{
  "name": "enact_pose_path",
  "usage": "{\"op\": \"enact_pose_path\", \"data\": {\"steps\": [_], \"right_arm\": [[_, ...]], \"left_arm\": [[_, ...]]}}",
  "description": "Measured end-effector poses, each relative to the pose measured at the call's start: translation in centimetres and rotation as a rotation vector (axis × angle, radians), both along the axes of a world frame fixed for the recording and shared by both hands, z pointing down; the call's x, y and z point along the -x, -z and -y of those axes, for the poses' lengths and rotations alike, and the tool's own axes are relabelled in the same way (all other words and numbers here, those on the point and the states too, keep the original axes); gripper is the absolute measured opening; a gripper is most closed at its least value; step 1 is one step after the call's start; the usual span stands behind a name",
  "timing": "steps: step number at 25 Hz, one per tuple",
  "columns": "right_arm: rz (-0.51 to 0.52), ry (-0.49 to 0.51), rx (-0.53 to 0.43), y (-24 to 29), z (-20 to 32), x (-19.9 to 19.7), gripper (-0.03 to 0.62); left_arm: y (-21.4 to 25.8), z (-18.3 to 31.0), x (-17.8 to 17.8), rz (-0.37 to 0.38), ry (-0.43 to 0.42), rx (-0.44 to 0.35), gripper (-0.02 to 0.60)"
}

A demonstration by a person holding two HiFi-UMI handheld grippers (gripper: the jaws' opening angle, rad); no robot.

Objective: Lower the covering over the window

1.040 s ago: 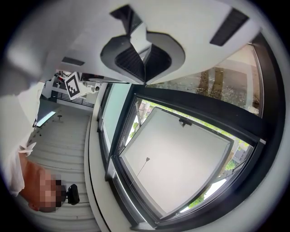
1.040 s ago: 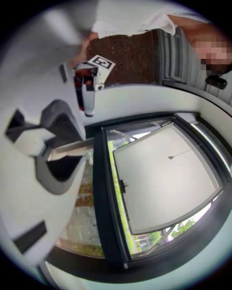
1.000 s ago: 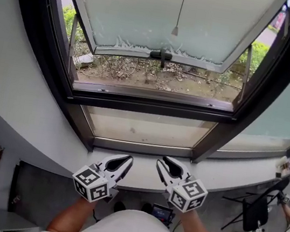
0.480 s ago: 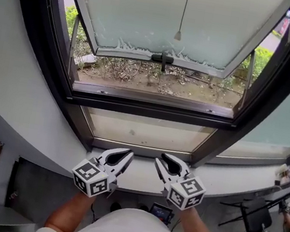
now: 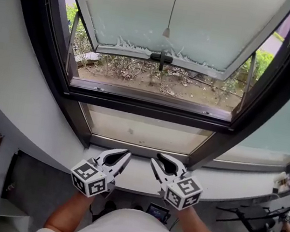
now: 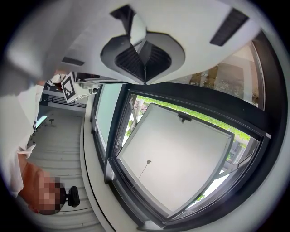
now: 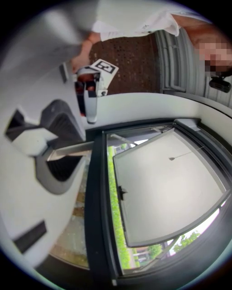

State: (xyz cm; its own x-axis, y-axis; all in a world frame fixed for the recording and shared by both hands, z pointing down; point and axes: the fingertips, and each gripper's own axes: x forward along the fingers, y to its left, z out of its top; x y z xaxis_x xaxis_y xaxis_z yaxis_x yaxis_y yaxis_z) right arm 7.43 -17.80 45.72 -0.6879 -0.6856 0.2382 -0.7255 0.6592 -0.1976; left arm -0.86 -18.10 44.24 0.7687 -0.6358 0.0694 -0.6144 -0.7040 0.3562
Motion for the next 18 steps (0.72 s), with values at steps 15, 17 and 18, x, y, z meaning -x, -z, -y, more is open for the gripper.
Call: {"op": "enact_pose_path", "data": {"steps": [15,17,18], "right_arm": [[0.012,-0.088,-0.004,0.0,1.7,3.8,0.095],[0.008,-0.102,-0.008,-0.1,1.8,4.1,0.095],[0.006,-0.108,-0.011,-0.1,1.8,4.1,0.095]], "left_arm": [[1.3,1.5,3.8,0.045,-0.082,-0.037,0.018],[1.3,1.6,4.0,0.046,-0.100,-0.038,0.018],[1.3,1.6,4.0,0.047,-0.109,-0.039,0.018]]}}
